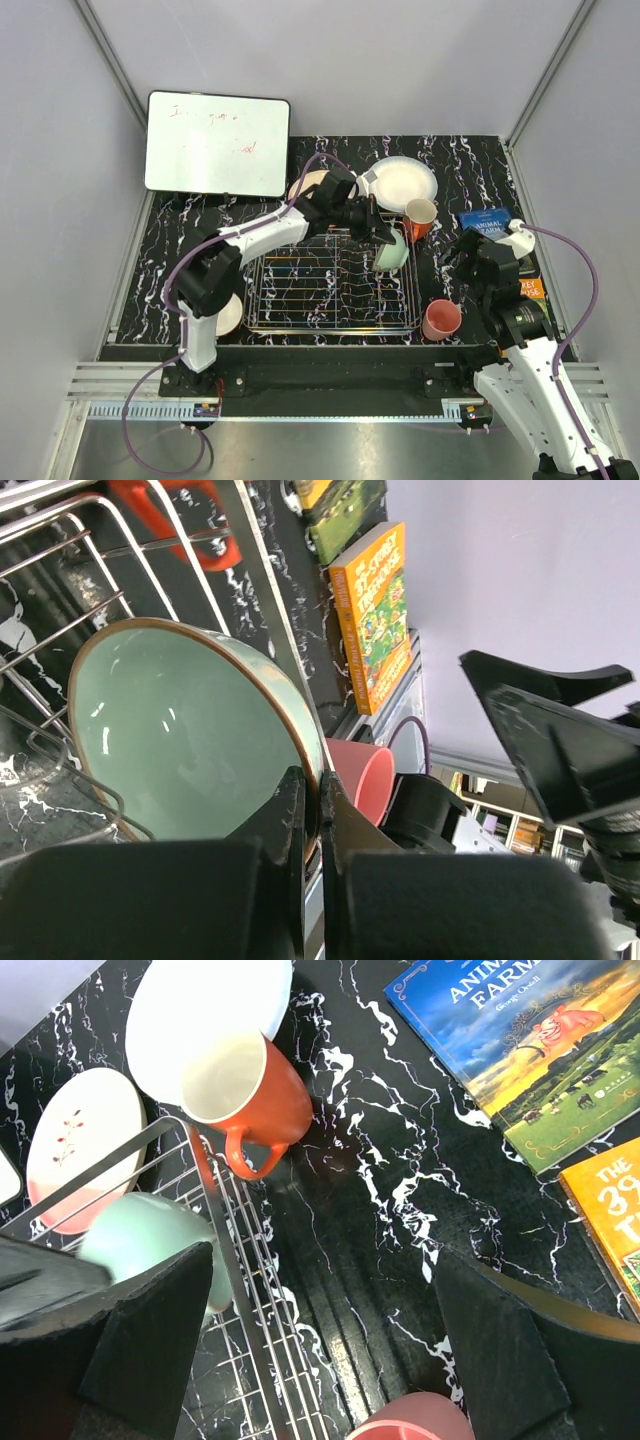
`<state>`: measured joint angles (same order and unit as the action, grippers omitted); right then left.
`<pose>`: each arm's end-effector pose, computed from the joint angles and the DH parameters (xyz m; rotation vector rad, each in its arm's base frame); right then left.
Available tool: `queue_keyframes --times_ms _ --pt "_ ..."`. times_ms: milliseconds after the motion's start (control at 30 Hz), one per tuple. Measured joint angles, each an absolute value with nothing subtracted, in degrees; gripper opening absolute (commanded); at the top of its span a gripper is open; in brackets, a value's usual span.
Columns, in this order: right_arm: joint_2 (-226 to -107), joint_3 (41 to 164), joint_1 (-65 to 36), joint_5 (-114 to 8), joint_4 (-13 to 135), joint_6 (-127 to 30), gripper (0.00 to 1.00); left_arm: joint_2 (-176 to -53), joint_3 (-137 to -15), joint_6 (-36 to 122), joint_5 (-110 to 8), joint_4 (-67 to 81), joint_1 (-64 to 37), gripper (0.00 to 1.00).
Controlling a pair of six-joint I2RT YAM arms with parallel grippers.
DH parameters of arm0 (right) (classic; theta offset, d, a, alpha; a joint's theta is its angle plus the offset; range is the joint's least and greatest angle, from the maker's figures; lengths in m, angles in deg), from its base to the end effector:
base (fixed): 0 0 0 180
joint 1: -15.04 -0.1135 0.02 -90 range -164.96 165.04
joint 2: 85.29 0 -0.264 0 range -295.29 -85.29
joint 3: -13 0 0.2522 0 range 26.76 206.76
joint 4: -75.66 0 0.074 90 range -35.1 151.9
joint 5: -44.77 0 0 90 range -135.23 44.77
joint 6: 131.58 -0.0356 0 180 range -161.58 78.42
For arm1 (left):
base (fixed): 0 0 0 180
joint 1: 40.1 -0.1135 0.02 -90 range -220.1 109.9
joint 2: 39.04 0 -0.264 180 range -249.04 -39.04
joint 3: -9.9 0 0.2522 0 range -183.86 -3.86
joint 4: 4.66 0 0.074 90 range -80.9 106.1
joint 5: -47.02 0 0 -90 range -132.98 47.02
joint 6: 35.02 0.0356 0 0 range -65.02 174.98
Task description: Load the mixed dishes into the dish rack
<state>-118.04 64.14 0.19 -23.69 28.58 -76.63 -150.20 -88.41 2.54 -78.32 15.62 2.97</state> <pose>0.1302 0.0210 0.2845 0.5797 1.9531 0.1570 0.3128 -0.3206 0.2473 0.2226 2.4927 -1.5167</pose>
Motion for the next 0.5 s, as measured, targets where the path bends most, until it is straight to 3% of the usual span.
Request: queue_keyframes --times_ms 133,300,400,500 --pt "-117.9 64.1 0.2 -24.4 28.3 -77.0 1.00 -151.9 -87.7 1.5 -78.3 14.1 3.1 0.17" --pt "-117.5 64.1 0.2 -25.3 27.6 -77.3 1.00 -152.6 -87.6 -0.4 -79.1 10.5 3.1 0.63" --pt "-117.6 64.1 0.2 -25.5 27.6 -77.5 1.00 -152.6 -87.6 -0.6 -79.5 8.6 3.1 0.76" --pt "-117.8 64.0 0.2 -26.0 27.6 -77.7 1.00 -152.3 -87.6 0.2 -79.6 8.5 3.1 0.79"
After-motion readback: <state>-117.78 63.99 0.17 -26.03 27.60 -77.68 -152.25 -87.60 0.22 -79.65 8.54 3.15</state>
